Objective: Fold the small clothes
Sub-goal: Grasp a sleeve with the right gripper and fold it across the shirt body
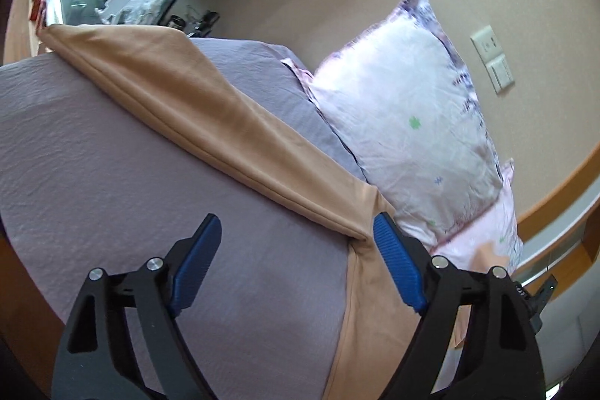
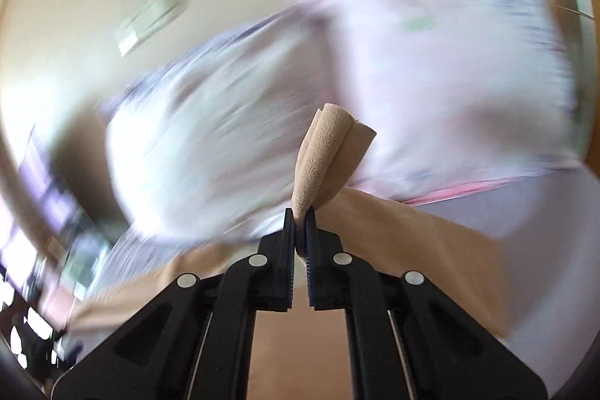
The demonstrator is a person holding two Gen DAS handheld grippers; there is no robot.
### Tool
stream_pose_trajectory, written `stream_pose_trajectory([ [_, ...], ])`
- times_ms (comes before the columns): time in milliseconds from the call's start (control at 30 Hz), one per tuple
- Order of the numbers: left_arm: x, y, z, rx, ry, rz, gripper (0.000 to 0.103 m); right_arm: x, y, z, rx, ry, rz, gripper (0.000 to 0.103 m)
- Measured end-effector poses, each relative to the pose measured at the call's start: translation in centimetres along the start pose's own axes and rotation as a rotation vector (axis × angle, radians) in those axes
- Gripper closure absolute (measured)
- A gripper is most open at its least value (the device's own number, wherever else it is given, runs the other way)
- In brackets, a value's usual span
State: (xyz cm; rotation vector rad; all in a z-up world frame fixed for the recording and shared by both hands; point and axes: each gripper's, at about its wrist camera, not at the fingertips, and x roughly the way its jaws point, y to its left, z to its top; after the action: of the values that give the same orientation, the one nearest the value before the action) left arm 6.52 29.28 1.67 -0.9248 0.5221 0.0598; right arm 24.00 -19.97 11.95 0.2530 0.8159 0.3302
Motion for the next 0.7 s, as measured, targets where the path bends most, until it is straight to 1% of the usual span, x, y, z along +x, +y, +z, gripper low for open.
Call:
stream_pose_trajectory([
  [33,-0.3,0.4,0.4,-0.015,-0.012,0.005,0.021,3.4,3.0,-1.6,-0.068,0.115,0.055,0.097],
  [67,-0.4,0.4,0.6,-0.022,-0.015,0.010,0.021,6.8,5.8,-3.8,-0.128,0.256,0.106,0.097],
  [133,-0.7,0.7,1.4,-0.034,-0.033,0.025,0.021,9.4,8.1,-6.4,-0.149,0.402,0.179,0.096],
  [167,-0.8,0.9,1.9,-0.037,-0.042,0.037,0.021,9.6,8.5,-7.0,-0.146,0.425,0.196,0.089],
  [200,-0.9,1.1,2.2,-0.038,-0.048,0.048,0.021,9.6,8.5,-7.2,-0.138,0.424,0.212,0.081],
  [233,-1.0,1.4,2.8,-0.045,-0.057,0.067,0.021,9.2,8.3,-7.1,-0.133,0.403,0.214,0.055],
  [267,-1.1,1.8,3.2,-0.052,-0.062,0.080,0.021,8.8,7.9,-6.8,-0.127,0.374,0.202,0.032],
  [300,-1.1,2.2,3.6,-0.064,-0.066,0.094,0.021,7.7,6.6,-6.5,-0.113,0.338,0.177,0.027],
  [333,-1.0,2.8,4.1,-0.088,-0.065,0.109,0.022,7.3,5.9,-6.1,-0.102,0.325,0.167,0.026],
  [400,-0.7,4.0,4.9,-0.143,-0.051,0.140,0.027,6.9,4.5,-5.5,-0.064,0.320,0.168,0.026],
  [467,-0.5,5.1,5.3,-0.195,-0.040,0.164,0.030,6.0,3.3,-5.5,-0.025,0.310,0.169,0.026],
  [533,-0.4,6.1,5.6,-0.248,-0.029,0.187,0.037,5.9,3.0,-5.8,-0.003,0.308,0.172,0.026],
  [700,0.0,6.5,6.6,-0.329,-0.015,0.187,0.037,5.5,3.0,-6.0,0.028,0.306,0.218,0.026],
])
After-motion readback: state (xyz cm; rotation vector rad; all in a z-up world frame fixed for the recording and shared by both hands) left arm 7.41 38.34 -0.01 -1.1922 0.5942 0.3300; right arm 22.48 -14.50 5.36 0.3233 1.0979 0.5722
